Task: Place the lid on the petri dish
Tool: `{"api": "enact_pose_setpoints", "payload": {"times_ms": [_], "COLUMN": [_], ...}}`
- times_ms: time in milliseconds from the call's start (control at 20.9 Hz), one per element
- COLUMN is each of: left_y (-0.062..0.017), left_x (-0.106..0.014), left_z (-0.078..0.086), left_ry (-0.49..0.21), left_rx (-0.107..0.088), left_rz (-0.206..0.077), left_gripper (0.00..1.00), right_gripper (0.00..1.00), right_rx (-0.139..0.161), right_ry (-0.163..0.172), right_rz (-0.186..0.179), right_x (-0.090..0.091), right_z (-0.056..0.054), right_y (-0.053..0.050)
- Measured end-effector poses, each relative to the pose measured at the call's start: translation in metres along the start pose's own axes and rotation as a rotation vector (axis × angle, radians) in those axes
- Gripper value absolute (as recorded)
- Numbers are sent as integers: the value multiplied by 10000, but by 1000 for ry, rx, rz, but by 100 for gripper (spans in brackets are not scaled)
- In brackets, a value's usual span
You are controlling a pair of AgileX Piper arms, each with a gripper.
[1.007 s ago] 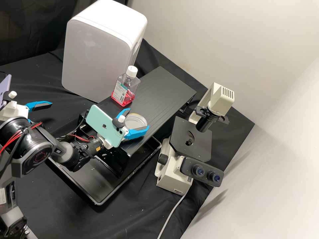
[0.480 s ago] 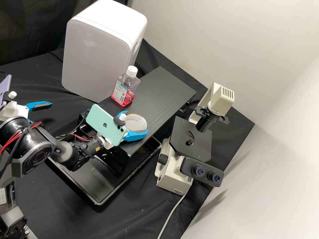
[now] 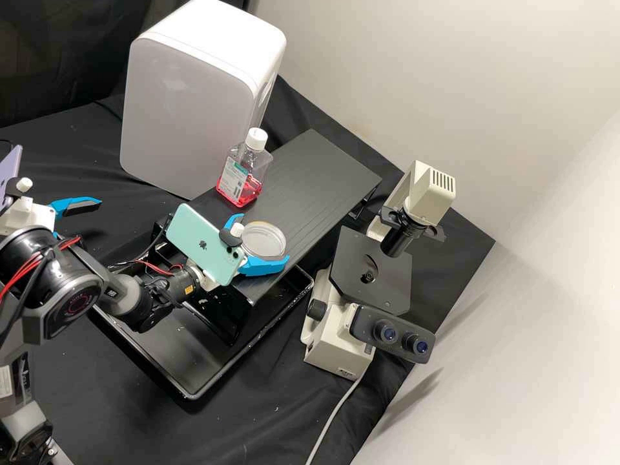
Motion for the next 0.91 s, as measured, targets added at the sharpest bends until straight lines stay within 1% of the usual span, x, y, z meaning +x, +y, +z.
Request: {"api": "enact_pose_setpoints", "payload": {"times_ms": [192, 480, 671, 767, 863, 911], "left_y": [0, 0, -3, -3, -4, -4], "left_x": [0, 0, -3, -4, -6, -6], "left_z": [0, 0, 6, 5, 5, 3], "left_ry": [0, 0, 9, 18, 27, 33], "left_rx": [0, 0, 0, 10, 8, 8], "left_rz": [0, 0, 2, 4, 5, 6], "left_gripper": [100, 100, 100, 100, 100, 100], "right_gripper": [100, 100, 100, 100, 100, 100], "right_rx": [3, 5, 10, 7, 6, 0], "right_ry": [-1, 7, 4, 2, -2, -8], "right_rz": [-3, 4, 10, 11, 12, 16], "right_x": [-17, -36, -44, -44, -53, -73], "right_z": [-12, -40, -41, -39, -30, -18], "right_y": [-19, 4, 14, 15, 11, 9]}}
